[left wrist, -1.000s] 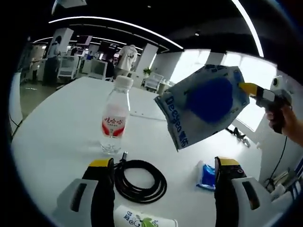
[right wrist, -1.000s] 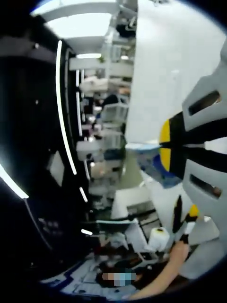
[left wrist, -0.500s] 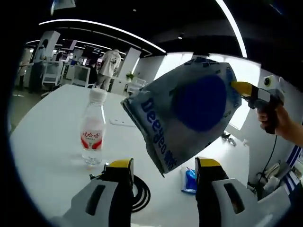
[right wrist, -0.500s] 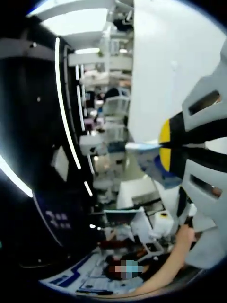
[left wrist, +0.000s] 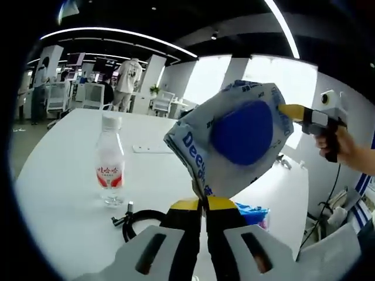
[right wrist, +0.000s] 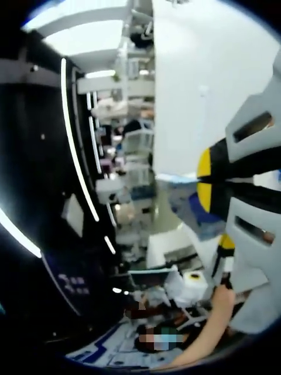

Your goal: Arrange the tabletop items into an orderly group along one side of the table until the central work area is clear of visible clutter.

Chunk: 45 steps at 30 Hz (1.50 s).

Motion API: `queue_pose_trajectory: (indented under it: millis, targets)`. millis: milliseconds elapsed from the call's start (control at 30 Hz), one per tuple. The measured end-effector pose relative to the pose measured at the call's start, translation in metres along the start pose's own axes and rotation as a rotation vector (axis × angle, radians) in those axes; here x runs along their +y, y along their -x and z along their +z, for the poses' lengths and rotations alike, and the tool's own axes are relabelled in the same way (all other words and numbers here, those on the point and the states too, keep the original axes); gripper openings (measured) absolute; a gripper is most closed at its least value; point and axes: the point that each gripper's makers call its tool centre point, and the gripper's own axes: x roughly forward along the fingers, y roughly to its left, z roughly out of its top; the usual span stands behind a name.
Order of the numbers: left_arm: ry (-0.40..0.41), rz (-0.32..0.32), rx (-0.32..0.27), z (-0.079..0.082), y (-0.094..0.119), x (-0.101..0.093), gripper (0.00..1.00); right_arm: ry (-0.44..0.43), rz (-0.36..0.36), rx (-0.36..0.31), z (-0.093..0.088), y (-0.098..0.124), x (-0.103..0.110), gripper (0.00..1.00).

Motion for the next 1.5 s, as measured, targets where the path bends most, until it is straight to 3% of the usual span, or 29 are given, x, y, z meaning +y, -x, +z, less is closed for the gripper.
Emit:
queue_pose_trajectory:
  millis: [167, 433, 833, 1233, 1500]
  targets:
    - [-0.044, -0.019, 0.071, -0.002, -0.024, -0.015, 0.0, 0.002, -0.065, 0.011, -0.005, 0.012, -0.03, 0.0]
    - [-0.062, -0.049, 0.067, 0.011, -0.054, -0.033, 0.0, -0.024, -0.133, -0.005, -0.001, 0.028, -0.063, 0.0]
    - [-0.11, -0.061, 0.085, 0.02, -0.068, -0.039, 0.0, -0.031, -0.17, -0.007, -0.005, 0.035, -0.083, 0.0]
    - [-0.141, -0.047, 0.135, 0.019, -0.098, -0.045, 0.0, -0.063, -0.208, 0.031, -0.032, 0.038, -0.122, 0.0]
    - [-0.157, -0.038, 0.185, 0.008, -0.126, -0.047, 0.0, -0.093, -0.223, 0.051, -0.048, 0.034, -0.15, 0.0]
